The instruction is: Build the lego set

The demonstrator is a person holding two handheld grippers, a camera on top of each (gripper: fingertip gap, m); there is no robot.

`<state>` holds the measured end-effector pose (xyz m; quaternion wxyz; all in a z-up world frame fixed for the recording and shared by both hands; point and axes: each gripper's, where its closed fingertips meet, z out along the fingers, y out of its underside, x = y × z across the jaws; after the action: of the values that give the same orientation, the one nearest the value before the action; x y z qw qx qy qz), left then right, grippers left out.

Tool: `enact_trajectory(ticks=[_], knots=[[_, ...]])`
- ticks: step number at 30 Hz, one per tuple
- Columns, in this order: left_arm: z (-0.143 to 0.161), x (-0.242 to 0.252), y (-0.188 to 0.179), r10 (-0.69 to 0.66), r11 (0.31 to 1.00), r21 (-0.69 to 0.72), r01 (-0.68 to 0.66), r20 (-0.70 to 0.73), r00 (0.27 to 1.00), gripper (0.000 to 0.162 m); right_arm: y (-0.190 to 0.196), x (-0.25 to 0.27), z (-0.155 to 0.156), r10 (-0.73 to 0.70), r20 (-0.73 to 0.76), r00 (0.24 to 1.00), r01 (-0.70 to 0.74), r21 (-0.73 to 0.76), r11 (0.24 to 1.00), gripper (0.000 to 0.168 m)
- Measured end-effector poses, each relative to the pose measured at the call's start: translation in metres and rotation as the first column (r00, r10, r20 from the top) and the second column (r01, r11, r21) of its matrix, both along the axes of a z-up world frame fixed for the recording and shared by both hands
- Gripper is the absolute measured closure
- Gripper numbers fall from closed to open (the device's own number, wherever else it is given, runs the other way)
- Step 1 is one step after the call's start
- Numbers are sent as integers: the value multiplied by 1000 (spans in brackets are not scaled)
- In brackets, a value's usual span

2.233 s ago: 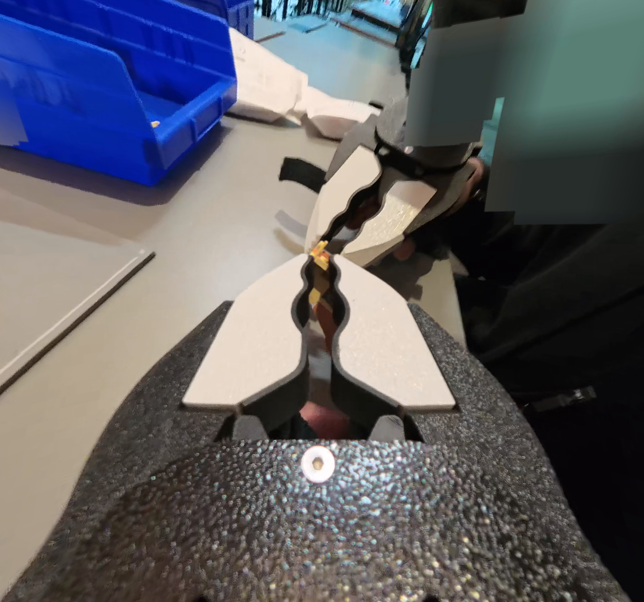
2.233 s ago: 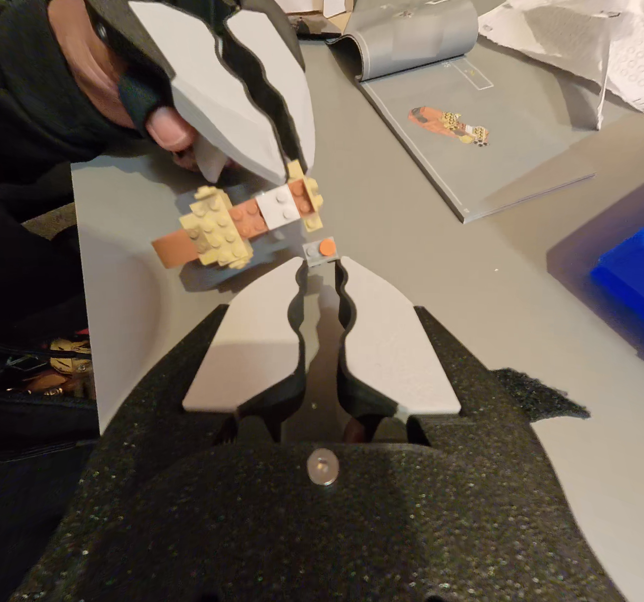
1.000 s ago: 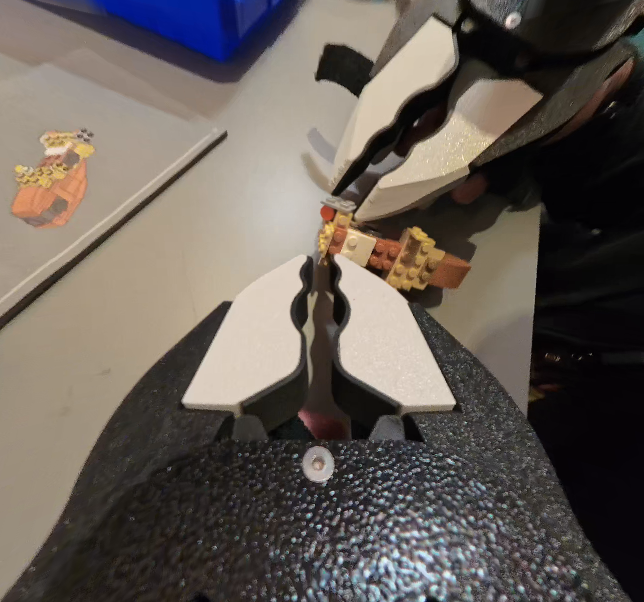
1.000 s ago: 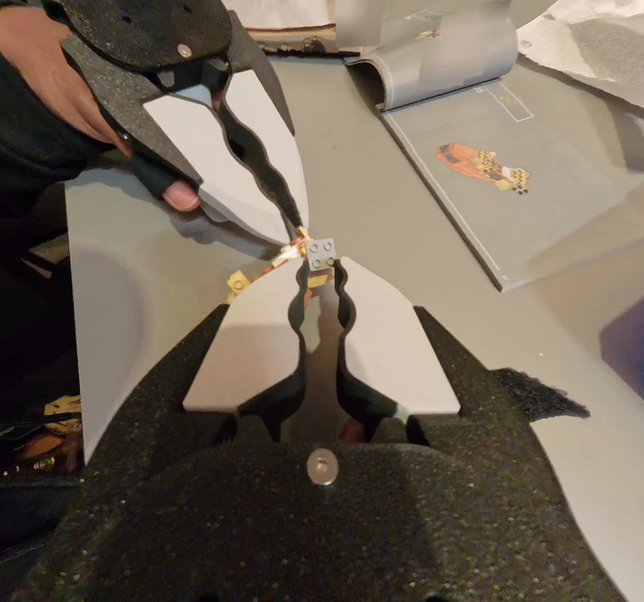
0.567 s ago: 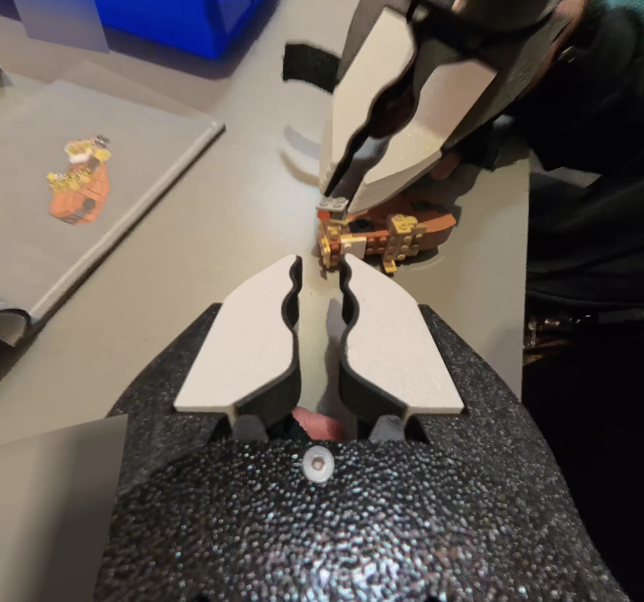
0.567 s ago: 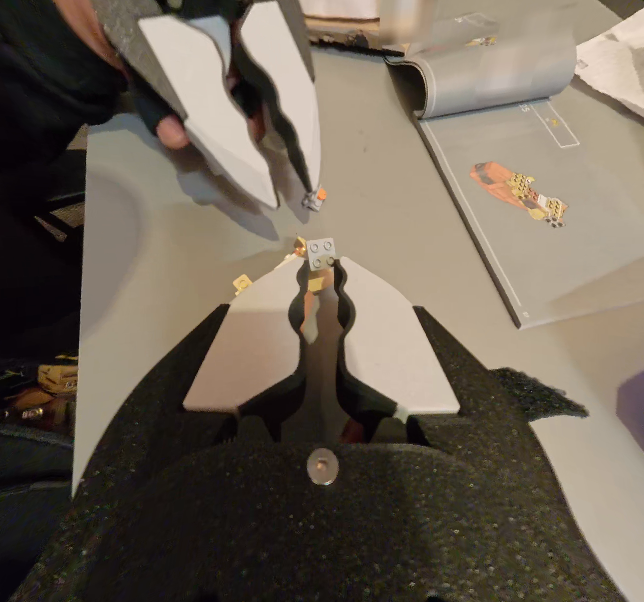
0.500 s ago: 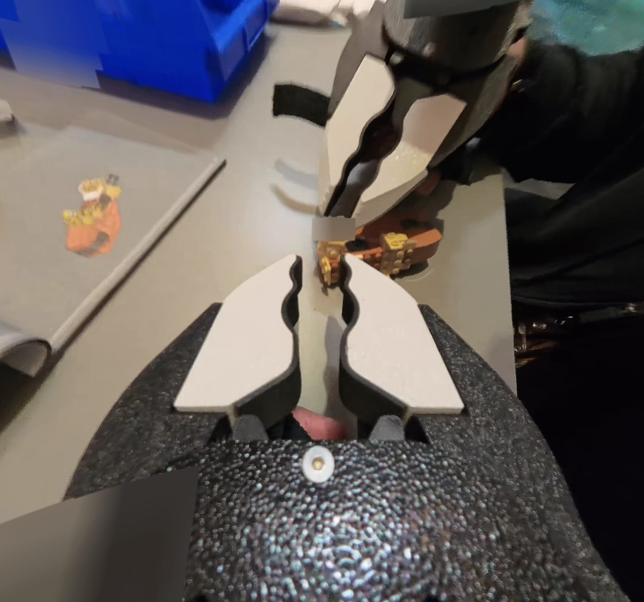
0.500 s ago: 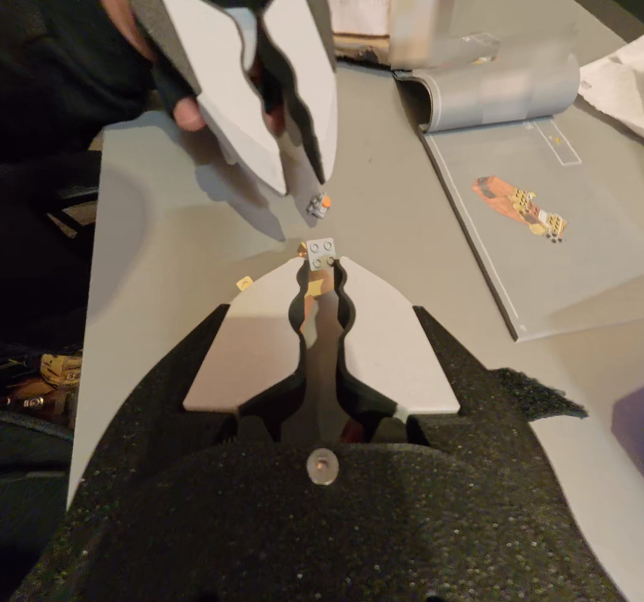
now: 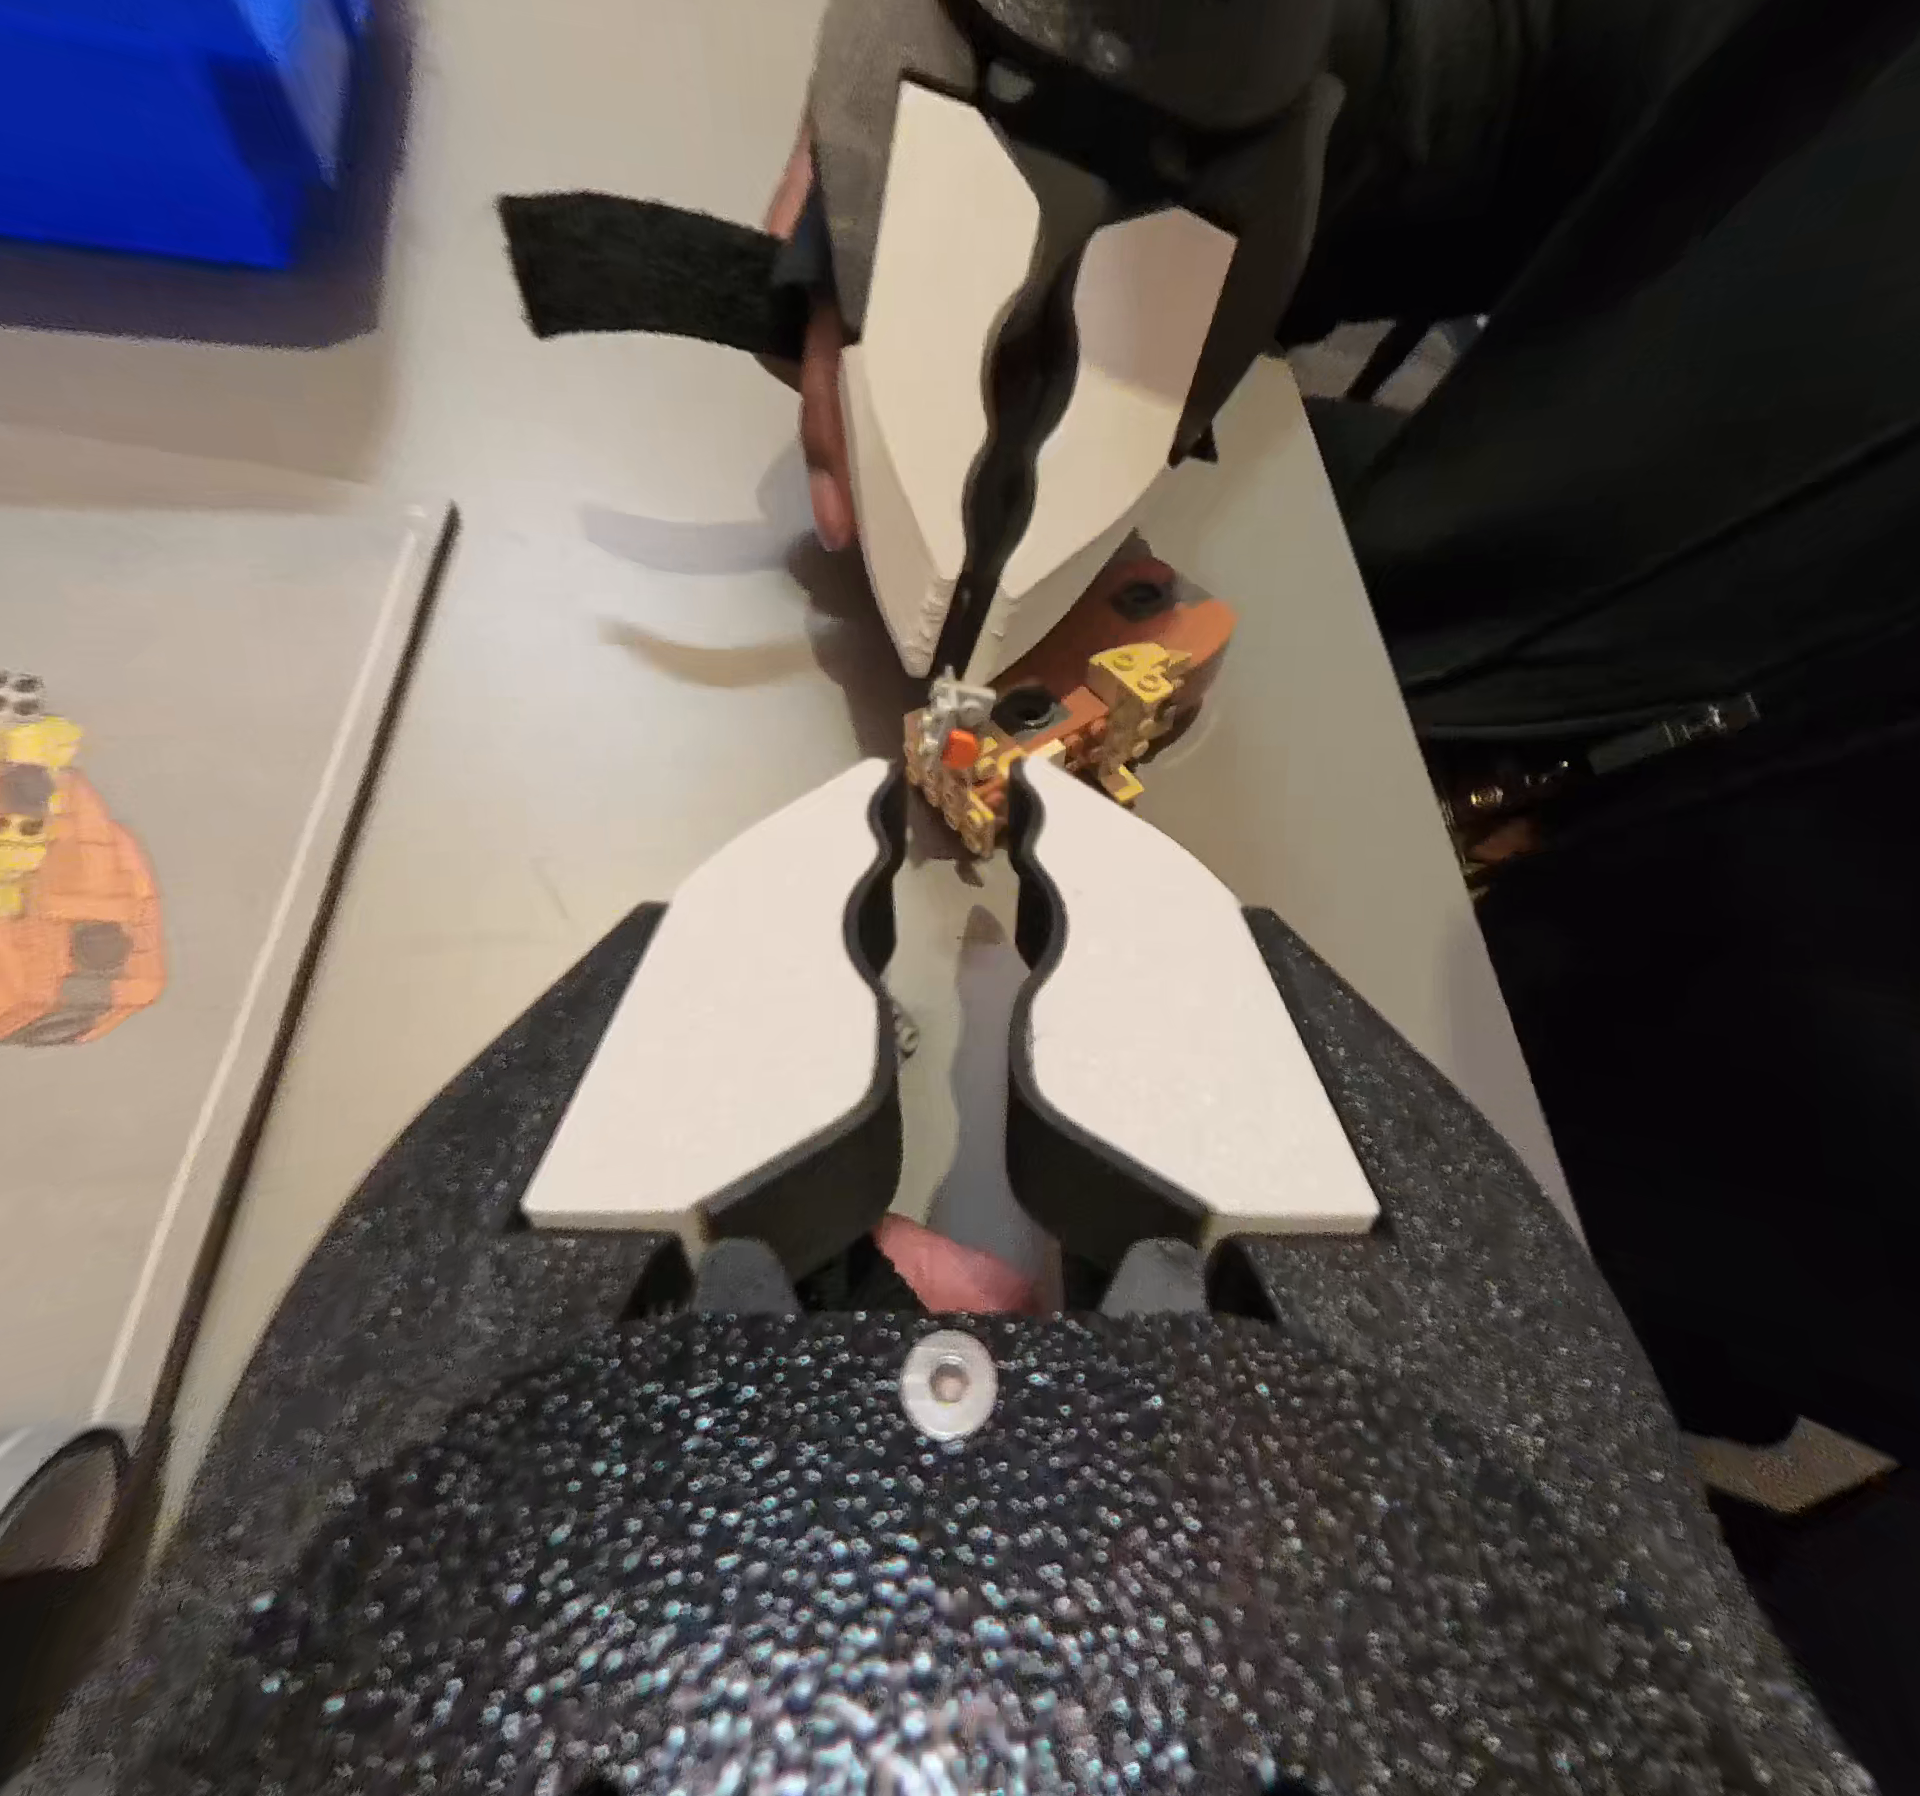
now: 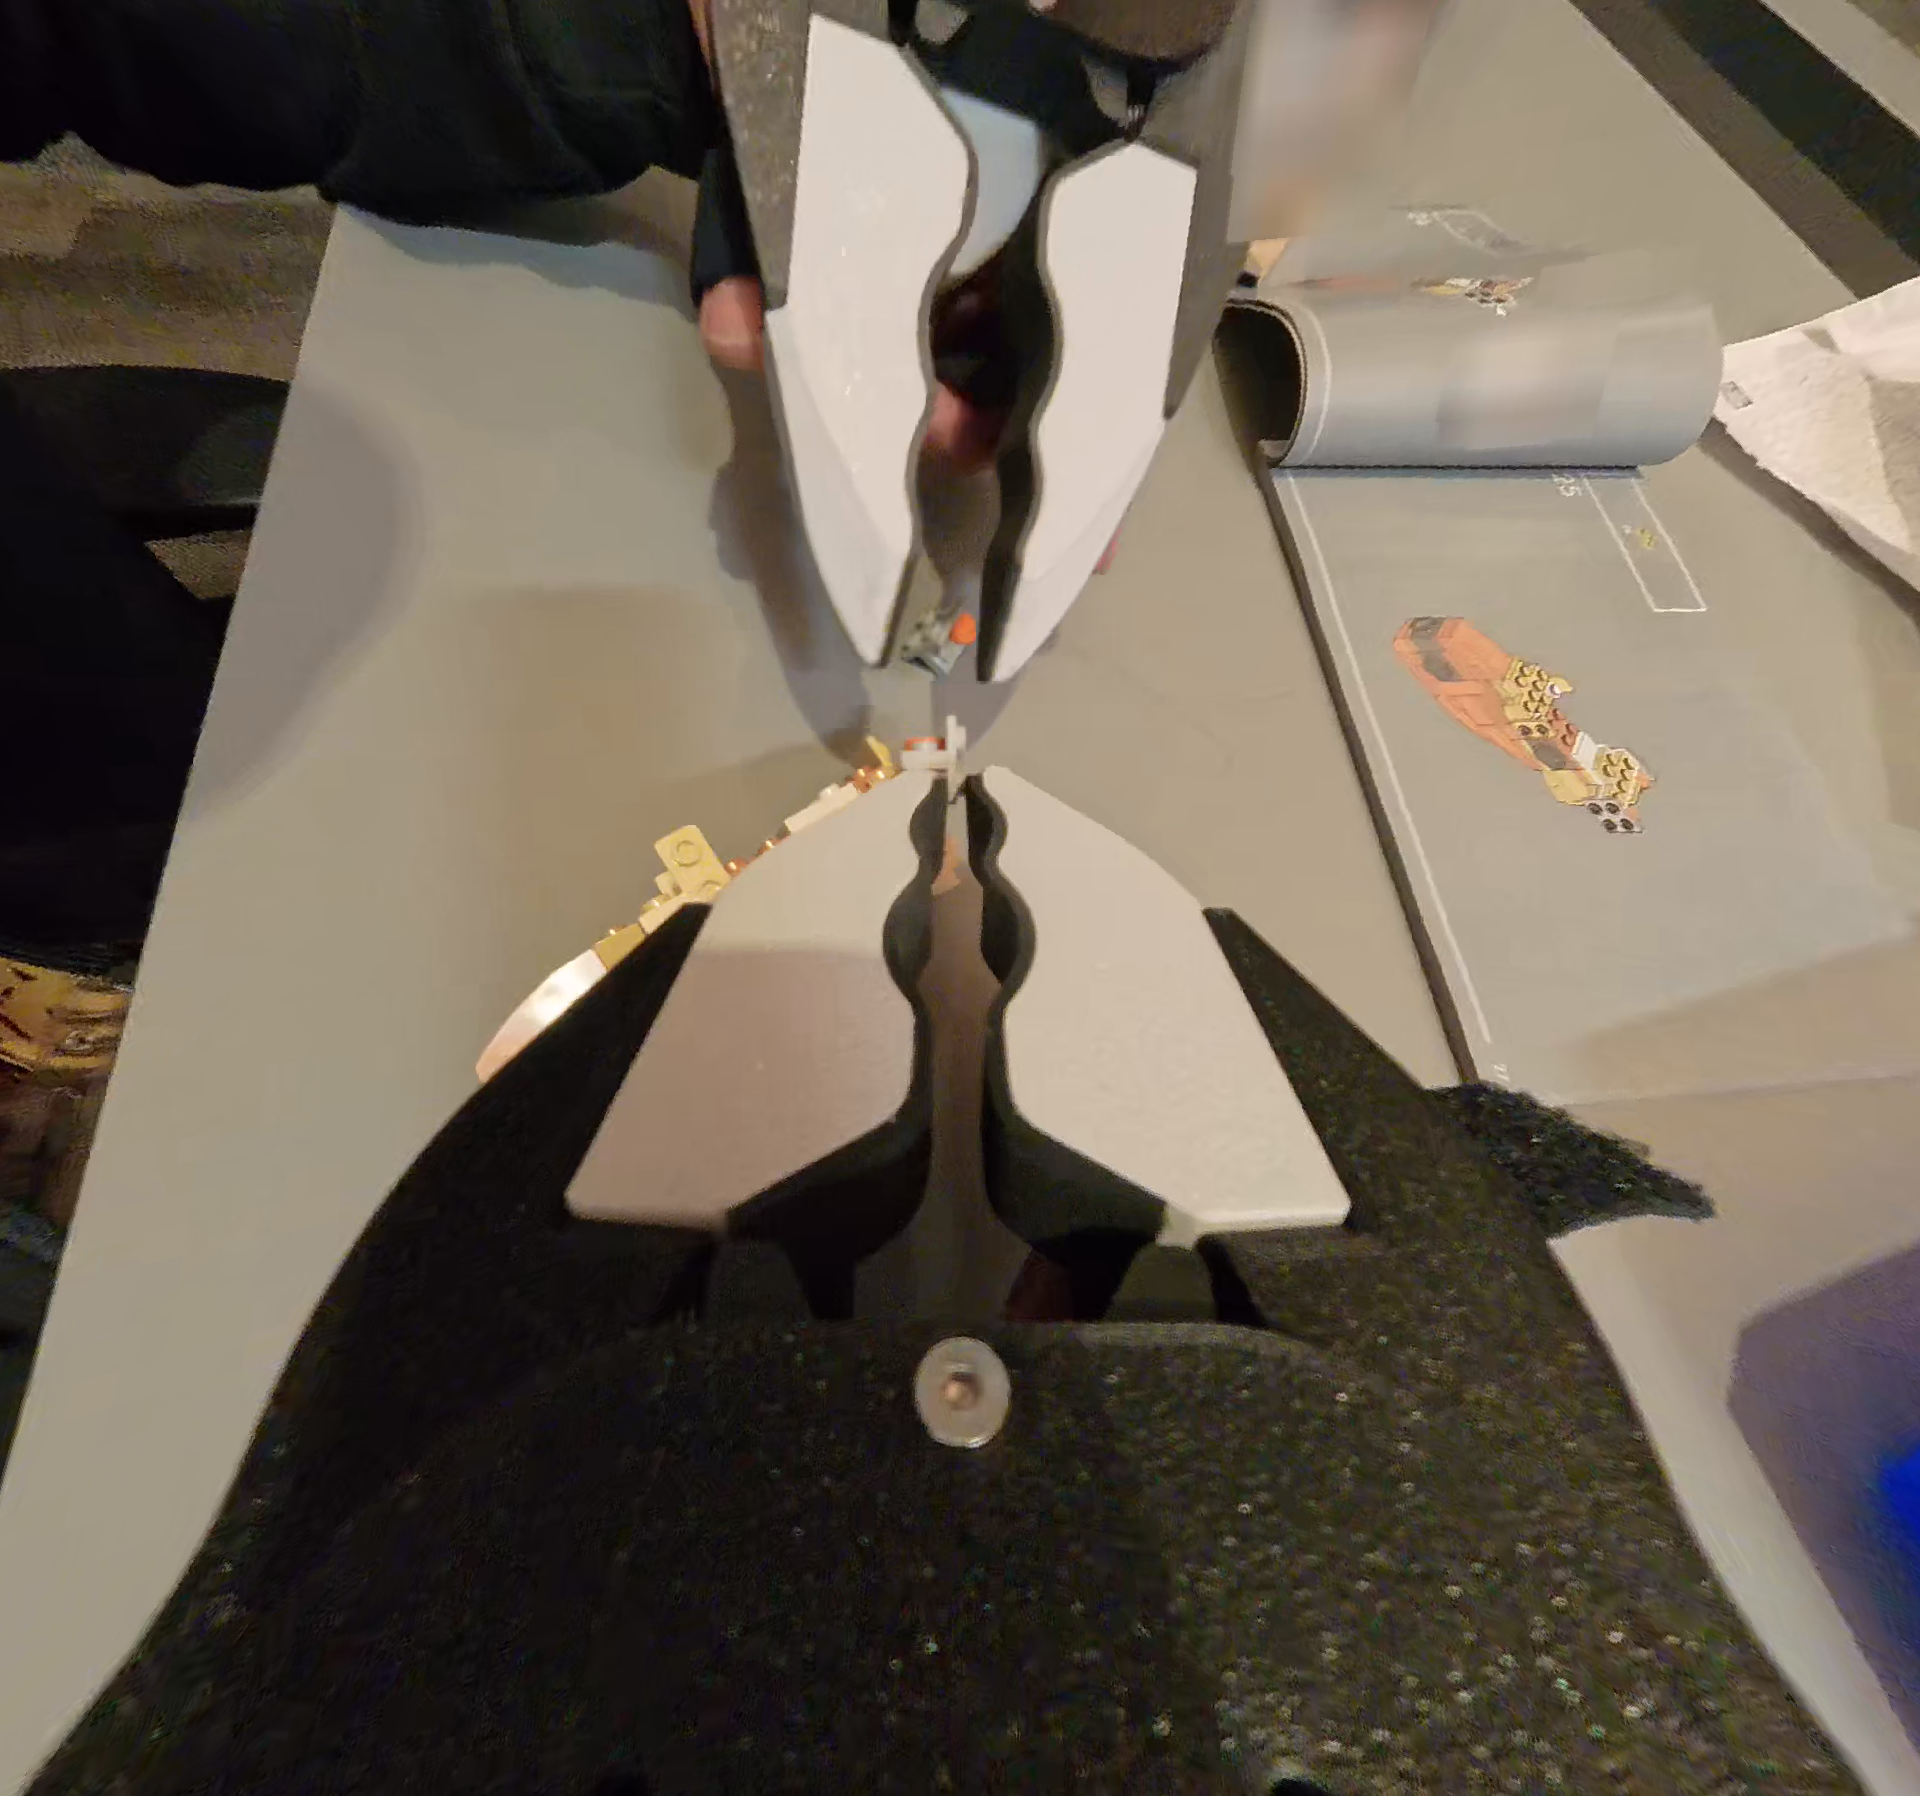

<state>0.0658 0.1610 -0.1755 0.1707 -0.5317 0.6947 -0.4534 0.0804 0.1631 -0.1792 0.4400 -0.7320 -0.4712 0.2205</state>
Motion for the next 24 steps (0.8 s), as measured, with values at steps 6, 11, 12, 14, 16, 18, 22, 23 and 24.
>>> enact_trajectory(ticks=[6,11,12,14,16,18,22,23,24], knots=[[-8,8,4,-64,996,67,67,-36,997,148,3,-3,3,7,0,1000,-7,57,998,165],[-10,10,1,-140,979,154,136,15,990,160,6,-5,10,-2,-46,999,6,88,996,165],[-10,10,2,-141,975,176,134,31,989,160,6,-5,10,-3,-48,999,7,86,996,165],[-11,10,2,-139,971,202,127,45,989,160,6,-5,8,-4,-47,999,8,85,996,165],[-13,10,5,-126,964,244,109,55,990,160,6,-5,6,-6,-37,999,9,85,996,165],[-13,10,6,-114,954,286,91,65,991,161,5,-5,6,-14,-19,1000,15,89,996,165],[-9,8,13,-34,932,363,-2,91,995,161,5,2,5,-75,26,997,72,91,993,162],[-8,7,15,0,921,387,-40,102,995,161,4,6,5,-106,33,994,103,81,991,161],[-6,6,17,40,907,413,-85,116,992,161,2,10,6,-147,39,988,144,66,987,159]])
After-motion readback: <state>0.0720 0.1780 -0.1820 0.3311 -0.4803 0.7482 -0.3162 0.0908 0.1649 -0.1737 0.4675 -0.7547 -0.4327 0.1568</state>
